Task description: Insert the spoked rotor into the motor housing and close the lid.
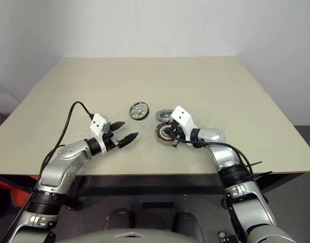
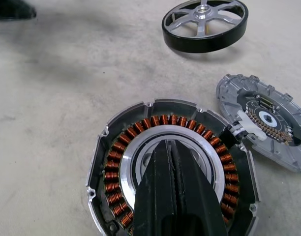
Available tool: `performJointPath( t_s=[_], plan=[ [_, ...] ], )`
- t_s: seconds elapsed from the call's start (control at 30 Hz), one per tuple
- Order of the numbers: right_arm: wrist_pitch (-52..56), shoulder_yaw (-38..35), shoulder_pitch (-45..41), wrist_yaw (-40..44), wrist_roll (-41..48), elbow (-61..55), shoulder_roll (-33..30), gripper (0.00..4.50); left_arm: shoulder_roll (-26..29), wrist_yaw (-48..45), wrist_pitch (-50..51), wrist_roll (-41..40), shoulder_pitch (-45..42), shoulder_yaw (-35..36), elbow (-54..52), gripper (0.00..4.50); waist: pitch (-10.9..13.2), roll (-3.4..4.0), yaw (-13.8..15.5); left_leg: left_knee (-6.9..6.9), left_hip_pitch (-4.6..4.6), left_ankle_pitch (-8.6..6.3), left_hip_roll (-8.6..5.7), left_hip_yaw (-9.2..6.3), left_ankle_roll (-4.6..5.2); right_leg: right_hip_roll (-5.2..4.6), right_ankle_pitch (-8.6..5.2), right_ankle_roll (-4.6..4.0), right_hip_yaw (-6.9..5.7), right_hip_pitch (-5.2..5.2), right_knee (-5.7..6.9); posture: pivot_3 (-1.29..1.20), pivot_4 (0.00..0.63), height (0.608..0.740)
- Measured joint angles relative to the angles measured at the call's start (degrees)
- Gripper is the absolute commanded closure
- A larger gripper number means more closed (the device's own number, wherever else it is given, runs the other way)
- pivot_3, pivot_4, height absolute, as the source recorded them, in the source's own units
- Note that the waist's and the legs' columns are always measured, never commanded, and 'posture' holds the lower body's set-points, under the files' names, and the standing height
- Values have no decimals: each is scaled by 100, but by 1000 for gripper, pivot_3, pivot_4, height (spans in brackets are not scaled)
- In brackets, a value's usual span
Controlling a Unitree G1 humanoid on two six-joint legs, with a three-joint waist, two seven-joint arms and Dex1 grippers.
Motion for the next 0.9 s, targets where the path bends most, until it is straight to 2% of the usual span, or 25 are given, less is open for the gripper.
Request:
performJointPath(
  t_s=[0.2, 0.47, 0.63, 0.9],
  plan=[
    [46, -121, -32, 1, 91, -142, -39, 4469, -433, 548, 170, -281, -424, 553, 266, 0, 0, 0, 4, 2, -3, 0, 0, 0, -1, 0, 0, 0, 0, -1, 0, 0, 0, 740],
    [178, -483, -304, -105, 289, -599, -157, 4469, -1140, 1463, 1263, -1524, -1159, 1661, 716, 0, 0, -1, 12, 2, -6, 0, -1, 0, 0, 0, 19, -32, 0, -2, -2, 0, 0, 740],
    [256, -558, -367, -178, 338, -704, -209, 4469, -1436, 1956, 1589, -1862, -1616, 2107, 1709, 0, 1, -2, 20, 5, -9, 1, -2, 0, 1, 0, 1, -1, -1, -2, -3, 0, 0, 740],
    [280, -606, -364, -259, 346, -739, -239, 4469, -1526, 2166, 1367, -1817, -2451, 2362, 3573, 0, 2, -4, 35, 4, -16, 0, -4, -2, 2, -1, 2, -2, -2, -4, -6, 0, 0, 740]
  ],
)
